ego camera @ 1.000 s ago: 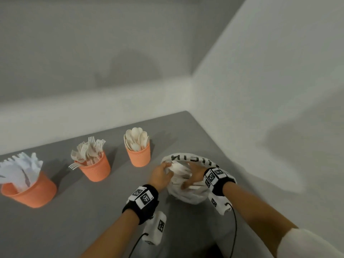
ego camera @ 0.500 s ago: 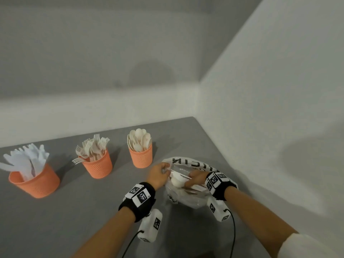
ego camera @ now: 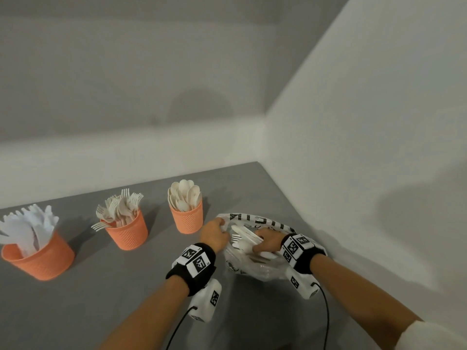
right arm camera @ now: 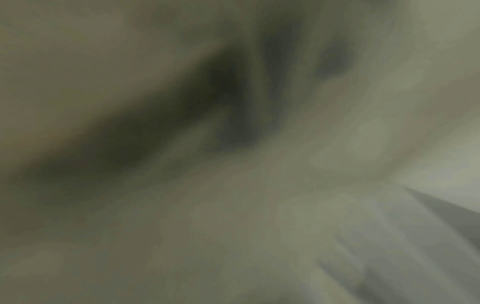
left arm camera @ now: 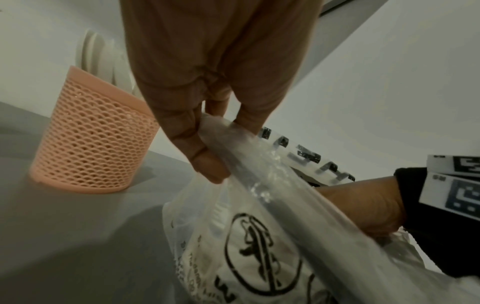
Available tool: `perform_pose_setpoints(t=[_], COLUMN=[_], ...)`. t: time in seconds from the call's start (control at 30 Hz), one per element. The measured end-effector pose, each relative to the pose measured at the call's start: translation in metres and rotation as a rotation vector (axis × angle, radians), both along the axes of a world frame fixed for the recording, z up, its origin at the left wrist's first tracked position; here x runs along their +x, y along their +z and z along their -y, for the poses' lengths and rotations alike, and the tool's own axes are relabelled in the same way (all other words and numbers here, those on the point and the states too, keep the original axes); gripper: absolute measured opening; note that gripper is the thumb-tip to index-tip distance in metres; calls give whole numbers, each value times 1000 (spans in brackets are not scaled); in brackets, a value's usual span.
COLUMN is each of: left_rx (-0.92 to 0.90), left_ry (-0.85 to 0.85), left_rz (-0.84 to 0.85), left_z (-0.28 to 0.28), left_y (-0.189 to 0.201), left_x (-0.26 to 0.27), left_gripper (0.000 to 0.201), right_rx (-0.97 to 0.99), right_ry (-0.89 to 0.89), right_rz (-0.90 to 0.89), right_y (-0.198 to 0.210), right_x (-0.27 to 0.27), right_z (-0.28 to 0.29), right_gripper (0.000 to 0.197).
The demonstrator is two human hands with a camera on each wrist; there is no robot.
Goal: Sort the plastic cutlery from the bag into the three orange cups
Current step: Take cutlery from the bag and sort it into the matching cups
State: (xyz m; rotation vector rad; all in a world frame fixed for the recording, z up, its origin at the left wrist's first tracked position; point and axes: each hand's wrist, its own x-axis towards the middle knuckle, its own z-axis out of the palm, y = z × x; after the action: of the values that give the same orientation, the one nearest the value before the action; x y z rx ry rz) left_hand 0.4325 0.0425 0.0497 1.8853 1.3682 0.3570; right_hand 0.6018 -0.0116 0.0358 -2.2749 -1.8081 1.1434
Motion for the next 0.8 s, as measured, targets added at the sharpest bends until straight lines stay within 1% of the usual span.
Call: perform_pose_setpoints(t=[0.13,0.23,0.37,0.43,0.53,0.63,0.73,0.8], left_rx=[-13,4,4,-2,-7,-7,-41,-32], left_ry=[-3,-3,-5,-9,-13,-22,-27,-33], left_rz=[-16,-28,-43,-50,-56,-83,-91,-97], left_z=[-1,1,2,4,7,10,14,16], left_y=[0,2,6,7,7,6,6,6], left_x=[2,5,6,7,8,9,9,9], left_gripper=[45,44,44,44,44,44,43,43], right_rx=[72,88,92,70,44,-22,-107,-147], right_ry=[40,48,59,52,7,6,24,13], right_rz=[38,43,138,177,181,196,214,181], right_y=[-1,-4,-4,-6,-9,-9,-12,-12], right_x=[-1,-1,-1,-1,3,7,8,8], right_z=[3,4,7,8,9,9,9,7], right_gripper=[34,32,45,50,60,59,51,49])
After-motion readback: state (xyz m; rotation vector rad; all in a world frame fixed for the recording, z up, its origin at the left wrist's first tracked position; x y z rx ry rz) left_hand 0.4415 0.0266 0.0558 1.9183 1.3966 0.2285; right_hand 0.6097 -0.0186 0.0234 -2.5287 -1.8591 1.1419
